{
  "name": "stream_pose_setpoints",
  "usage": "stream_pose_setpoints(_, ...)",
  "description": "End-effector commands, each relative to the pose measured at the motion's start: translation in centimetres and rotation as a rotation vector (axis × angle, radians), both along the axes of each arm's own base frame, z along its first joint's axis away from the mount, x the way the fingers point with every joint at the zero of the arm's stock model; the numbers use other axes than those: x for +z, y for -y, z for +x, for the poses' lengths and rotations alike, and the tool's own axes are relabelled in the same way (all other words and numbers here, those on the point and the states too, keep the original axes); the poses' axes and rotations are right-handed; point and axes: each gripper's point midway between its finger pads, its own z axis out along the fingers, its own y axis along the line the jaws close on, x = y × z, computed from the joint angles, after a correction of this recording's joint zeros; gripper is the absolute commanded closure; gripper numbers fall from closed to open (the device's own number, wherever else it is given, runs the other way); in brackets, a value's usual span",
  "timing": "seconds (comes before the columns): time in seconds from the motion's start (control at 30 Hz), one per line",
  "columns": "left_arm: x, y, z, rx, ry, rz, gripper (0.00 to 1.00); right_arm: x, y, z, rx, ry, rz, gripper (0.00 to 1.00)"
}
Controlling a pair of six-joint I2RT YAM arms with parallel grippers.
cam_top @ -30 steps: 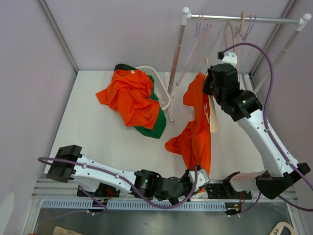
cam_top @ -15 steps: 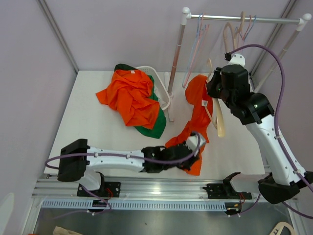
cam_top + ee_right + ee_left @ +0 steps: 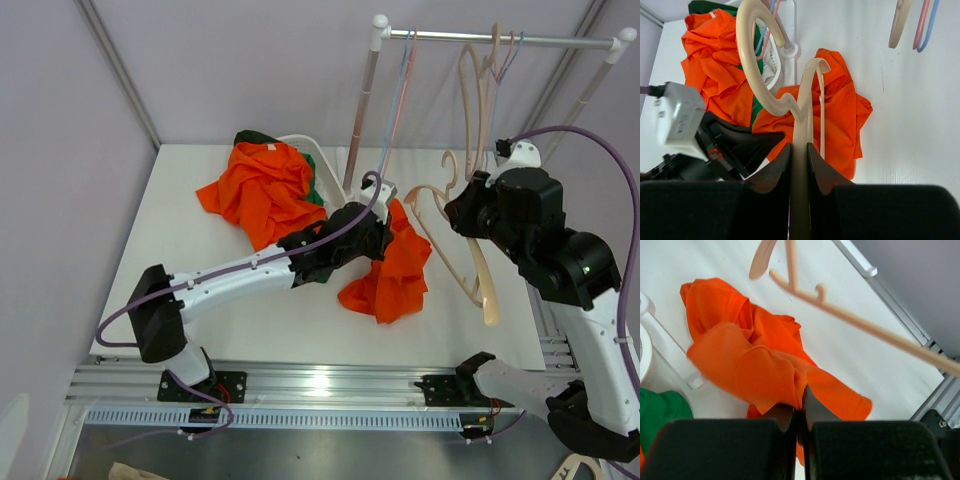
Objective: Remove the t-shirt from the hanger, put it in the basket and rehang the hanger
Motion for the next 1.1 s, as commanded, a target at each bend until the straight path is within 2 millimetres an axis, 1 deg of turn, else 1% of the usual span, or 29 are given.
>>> stream_pose_setpoints(0.0, 0.9, 0.7, -0.7, -0.051, -0.013, 0.001, 0.99, 1.6, 0.6, -0.9, -0.003, 0.064, 0.030, 1.00)
stream_pose_setpoints(0.03, 1.3, 1.1, -1.2, -0.080, -0.023, -0.010, 0.99, 1.8, 0.7, -0.7, -0.008, 0.079, 0.028, 1.00)
stream_pose_setpoints(0.1, 1.3, 1.2, -2.3, -0.119, -0.067, -0.018, 0.99, 2.9, 1.0, 0.0, -0.031, 0.139, 0.028, 1.00)
stream_pose_setpoints(0.13, 2.4, 1.8, -3.5, -0.190, -0.085, -0.046, 0.99, 3.3, 1.0, 0.3, -0.037, 0.160, 0.034, 1.00)
stream_pose_setpoints(0.2, 3.6, 1.4, -4.8, -0.239, -0.110, -0.049, 0.99, 4.0, 0.5, 1.5, -0.042, 0.215, 0.058, 1.00)
stream_pose_setpoints(0.27, 8.0, 0.9, -4.9, -0.243, -0.062, -0.092, 0.99, 4.6, 0.0, 2.6, -0.051, 0.261, 0.070, 1.00)
stream_pose_setpoints(0.3, 10.1, 0.1, -4.6, -0.230, -0.036, -0.087, 0.99, 4.7, 0.1, 3.2, -0.069, 0.275, 0.064, 1.00)
stream_pose_setpoints(0.33, 11.0, -0.4, -4.3, -0.222, -0.027, -0.083, 0.99, 4.8, 0.1, 3.7, -0.074, 0.287, 0.055, 1.00)
stream_pose_setpoints(0.37, 15.4, -0.9, -3.9, -0.217, 0.028, -0.146, 0.99, 5.2, -0.4, 4.8, -0.081, 0.303, 0.054, 1.00)
stream_pose_setpoints(0.4, 15.8, -1.1, -3.2, -0.214, 0.031, -0.138, 0.99, 5.6, -0.5, 5.3, -0.086, 0.318, 0.053, 1.00)
stream_pose_setpoints(0.43, 15.5, -2.3, -1.6, -0.180, 0.007, -0.115, 0.99, 6.0, -0.5, 5.9, -0.098, 0.333, 0.047, 1.00)
stream_pose_setpoints(0.47, 15.8, -2.5, -1.2, -0.196, -0.015, -0.122, 0.99, 5.9, -0.9, 7.4, -0.105, 0.336, 0.021, 1.00)
stream_pose_setpoints(0.5, 20.4, -3.2, -0.7, -0.198, 0.040, -0.200, 0.99, 7.0, -1.0, 7.9, -0.116, 0.358, 0.024, 1.00)
stream_pose_setpoints(0.53, 19.5, -3.8, 1.3, -0.164, 0.012, -0.176, 0.99, 7.5, -0.9, 8.5, -0.130, 0.368, 0.016, 1.00)
stream_pose_setpoints(0.57, 21.9, -4.5, 2.0, -0.150, 0.050, -0.208, 0.99, 7.3, -1.0, 9.9, -0.138, 0.366, -0.009, 1.00)
stream_pose_setpoints(0.6, 24.3, -6.0, 3.2, -0.120, 0.096, -0.239, 0.99, 8.5, -0.9, 10.3, -0.147, 0.392, -0.001, 1.00)
stream_pose_setpoints(0.63, 25.2, -6.3, 4.0, -0.112, 0.110, -0.250, 0.99, 9.3, -1.2, 10.8, -0.135, 0.416, 0.011, 1.00)
stream_pose_setpoints(0.67, 26.2, -6.7, 4.3, -0.120, 0.128, -0.271, 0.99, 9.1, -1.3, 12.1, -0.136, 0.413, -0.001, 1.00)
stream_pose_setpoints(0.7, 27.3, -8.0, 5.4, -0.101, 0.159, -0.294, 0.99, 9.5, -1.4, 12.6, -0.135, 0.422, 0.000, 1.00)
stream_pose_setpoints(0.73, 27.5, -8.5, 6.0, -0.097, 0.171, -0.306, 0.99, 10.7, -1.2, 12.9, -0.141, 0.448, 0.009, 1.00)
stream_pose_setpoints(0.77, 29.7, -9.5, 5.9, -0.097, 0.235, -0.354, 0.99, 11.3, -1.2, 13.3, -0.146, 0.465, 0.011, 1.00)
stream_pose_setpoints(0.8, 30.9, -11.0, 6.7, -0.069, 0.266, -0.384, 0.99, 10.9, -0.9, 14.4, -0.158, 0.460, -0.006, 1.00)
stream_pose_setpoints(0.83, 30.3, -11.2, 7.2, -0.074, 0.263, -0.385, 0.99, 11.8, -0.6, 14.6, -0.167, 0.478, 0.001, 1.00)
stream_pose_setpoints(0.87, 31.9, -12.3, 6.7, -0.074, 0.307, -0.414, 0.99, 12.0, -0.6, 15.1, -0.165, 0.484, 0.004, 1.00)
stream_pose_setpoints(0.9, 33.1, -13.1, 7.4, -0.063, 0.359, -0.444, 0.99, 12.1, 0.1, 15.6, -0.178, 0.485, 0.007, 1.00)
stream_pose_setpoints(0.93, 34.0, -13.6, 7.3, -0.062, 0.390, -0.456, 0.99, 11.8, 0.1, 16.4, -0.175, 0.477, 0.007, 1.00)
stream_pose_setpoints(1.0, 36.5, -14.7, 7.3, -0.056, 0.498, -0.487, 0.99, 12.4, 0.2, 17.1, -0.164, 0.500, 0.016, 1.00)
stream_pose_setpoints(1.03, 37.7, -15.2, 7.2, -0.045, 0.549, -0.505, 0.99, 12.5, 0.7, 17.9, -0.177, 0.511, 0.017, 1.00)
stream_pose_setpoints(1.07, 37.7, -15.2, 7.6, -0.039, 0.579, -0.508, 0.99, 12.9, 1.0, 18.2, -0.178, 0.521, 0.024, 1.00)
